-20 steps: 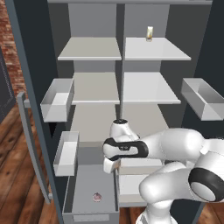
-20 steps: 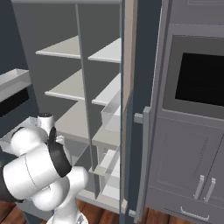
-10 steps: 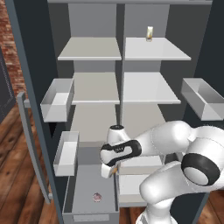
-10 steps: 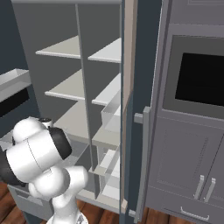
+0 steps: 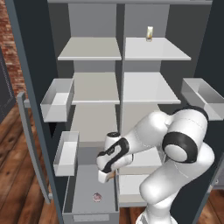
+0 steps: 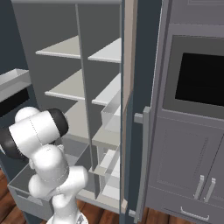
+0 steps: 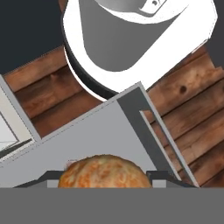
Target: Take the tangerine and garlic from the fridge shelf and place them in the freezer drawer to begin freezing them.
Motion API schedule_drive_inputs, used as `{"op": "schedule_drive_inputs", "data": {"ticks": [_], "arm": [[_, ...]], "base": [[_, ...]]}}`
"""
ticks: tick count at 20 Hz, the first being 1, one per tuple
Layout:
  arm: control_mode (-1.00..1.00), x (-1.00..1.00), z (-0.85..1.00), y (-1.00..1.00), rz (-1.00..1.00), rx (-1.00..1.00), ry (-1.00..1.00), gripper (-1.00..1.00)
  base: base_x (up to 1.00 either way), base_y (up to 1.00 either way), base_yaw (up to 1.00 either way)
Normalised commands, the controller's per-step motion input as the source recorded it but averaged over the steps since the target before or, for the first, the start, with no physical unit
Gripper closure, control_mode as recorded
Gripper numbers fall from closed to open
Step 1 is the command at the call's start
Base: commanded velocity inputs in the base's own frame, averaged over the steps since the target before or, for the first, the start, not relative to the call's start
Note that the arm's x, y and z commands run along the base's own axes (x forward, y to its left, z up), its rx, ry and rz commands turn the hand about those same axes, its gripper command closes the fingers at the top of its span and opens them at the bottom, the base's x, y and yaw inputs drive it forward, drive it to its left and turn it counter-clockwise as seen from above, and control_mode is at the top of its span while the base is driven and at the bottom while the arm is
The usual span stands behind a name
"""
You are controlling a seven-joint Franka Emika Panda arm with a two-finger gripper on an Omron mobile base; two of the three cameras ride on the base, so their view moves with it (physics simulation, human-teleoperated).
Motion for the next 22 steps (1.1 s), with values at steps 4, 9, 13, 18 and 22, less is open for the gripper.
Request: {"op": "schedule_drive_inputs", "data": {"ticks": [4, 9, 13, 18, 22], "arm": [[-1.00, 0.07, -0.37, 0.06, 0.05, 0.00, 0.00, 1.00], [-1.00, 0.03, -0.51, 0.00, 0.04, 0.00, 0.00, 1.00], [-1.00, 0.08, -0.21, 0.02, 0.02, 0.01, 0.00, 1.00], [-1.00, 0.10, -0.47, 0.05, 0.01, 0.00, -0.03, 1.00], [-1.00, 0.14, -0.36, 0.08, 0.01, 0.02, -0.06, 1.00]], "base": [[0.00, 0.00, 0.00], [0.00, 0.00, 0.00], [0.00, 0.00, 0.00], [0.00, 0.00, 0.00], [0.00, 0.00, 0.00]]}}
